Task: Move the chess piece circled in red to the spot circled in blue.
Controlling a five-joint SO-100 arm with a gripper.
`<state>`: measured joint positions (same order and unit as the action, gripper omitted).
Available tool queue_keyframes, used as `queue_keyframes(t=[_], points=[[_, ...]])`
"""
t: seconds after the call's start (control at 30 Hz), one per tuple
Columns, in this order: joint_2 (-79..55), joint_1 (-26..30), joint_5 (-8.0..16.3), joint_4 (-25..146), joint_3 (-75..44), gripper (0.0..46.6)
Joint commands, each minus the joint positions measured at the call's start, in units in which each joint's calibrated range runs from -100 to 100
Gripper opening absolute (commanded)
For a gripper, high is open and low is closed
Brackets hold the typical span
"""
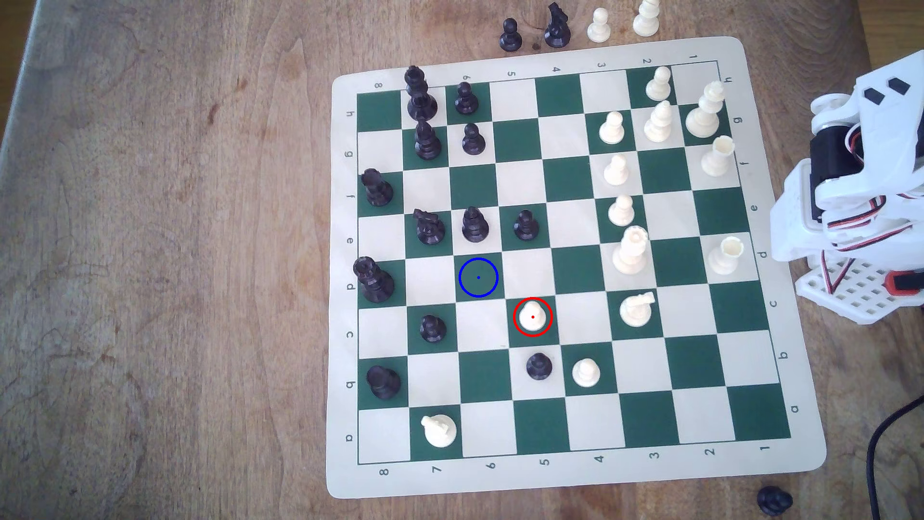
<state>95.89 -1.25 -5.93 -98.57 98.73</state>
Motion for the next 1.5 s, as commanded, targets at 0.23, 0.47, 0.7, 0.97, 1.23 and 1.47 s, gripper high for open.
queue_keyframes(t=[0.23, 0.47, 0.7, 0.97, 1.23, 1.47], points=[[-0.14, 2.23, -0.15, 19.12, 0.09, 0.2], [-0.14, -0.90, 0.10, 55.08, -5.26, 0.2], [-0.14, -2.54, 0.98, 75.55, -10.70, 0.4], [-0.14, 1.06, 2.93, 114.37, -21.04, 0.2], [-3.11, 7.39, 3.03, 137.06, -26.30, 8.7], [-17.54, 15.37, 5.71, 147.30, -32.46, 12.7]])
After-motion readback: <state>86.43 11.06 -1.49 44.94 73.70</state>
